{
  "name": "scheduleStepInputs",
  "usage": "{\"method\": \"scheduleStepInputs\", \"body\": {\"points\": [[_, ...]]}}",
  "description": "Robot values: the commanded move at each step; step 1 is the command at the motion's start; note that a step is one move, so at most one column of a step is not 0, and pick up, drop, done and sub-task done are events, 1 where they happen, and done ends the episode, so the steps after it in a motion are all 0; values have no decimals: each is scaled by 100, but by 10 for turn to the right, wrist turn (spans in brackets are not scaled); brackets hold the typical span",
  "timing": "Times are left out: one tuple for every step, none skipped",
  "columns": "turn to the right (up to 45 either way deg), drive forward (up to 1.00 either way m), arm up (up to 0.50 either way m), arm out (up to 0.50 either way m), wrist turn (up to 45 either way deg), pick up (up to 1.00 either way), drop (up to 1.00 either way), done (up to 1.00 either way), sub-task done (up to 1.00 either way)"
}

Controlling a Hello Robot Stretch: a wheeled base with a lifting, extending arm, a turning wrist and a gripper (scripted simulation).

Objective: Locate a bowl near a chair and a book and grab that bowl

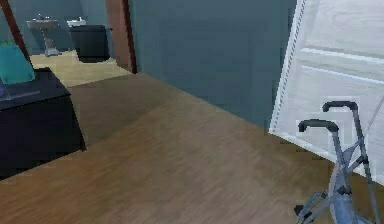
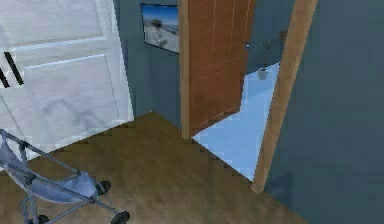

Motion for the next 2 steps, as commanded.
{"method": "scheduleStepInputs", "body": {"points": [[0, 25, 0, 0, 0, 0, 0, 0, 0], [-450, 0, 0, 0, 0, 0, 0, 0, 0]]}}
